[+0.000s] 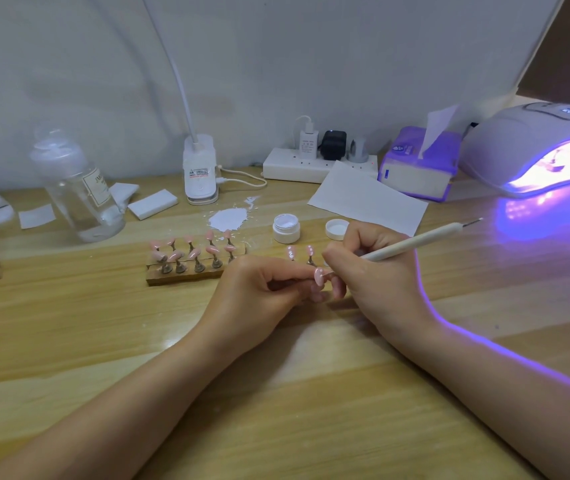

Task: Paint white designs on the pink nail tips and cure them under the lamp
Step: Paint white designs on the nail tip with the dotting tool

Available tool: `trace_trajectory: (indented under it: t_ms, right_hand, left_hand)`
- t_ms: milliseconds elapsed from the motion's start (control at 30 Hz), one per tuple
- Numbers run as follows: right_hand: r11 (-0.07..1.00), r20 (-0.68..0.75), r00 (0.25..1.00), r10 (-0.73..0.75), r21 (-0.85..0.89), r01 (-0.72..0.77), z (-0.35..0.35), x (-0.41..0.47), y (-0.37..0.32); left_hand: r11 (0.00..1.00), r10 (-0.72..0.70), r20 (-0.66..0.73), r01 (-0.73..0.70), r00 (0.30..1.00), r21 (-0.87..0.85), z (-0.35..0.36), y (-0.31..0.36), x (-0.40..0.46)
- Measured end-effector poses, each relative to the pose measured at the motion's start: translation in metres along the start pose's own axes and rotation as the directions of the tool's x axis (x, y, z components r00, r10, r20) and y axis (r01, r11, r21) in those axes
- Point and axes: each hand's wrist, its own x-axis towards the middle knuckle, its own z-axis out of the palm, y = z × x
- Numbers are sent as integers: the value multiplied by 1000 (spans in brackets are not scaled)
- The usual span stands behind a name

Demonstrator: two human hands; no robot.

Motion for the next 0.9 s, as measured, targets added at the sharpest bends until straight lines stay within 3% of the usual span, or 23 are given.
trace_trajectory:
  t_ms: [900]
  right_hand:
    - [1000, -7, 1000, 13, 2, -13, 0, 1, 2]
  left_hand:
    - [1000, 7, -12, -7, 1000, -5, 0, 1, 0]
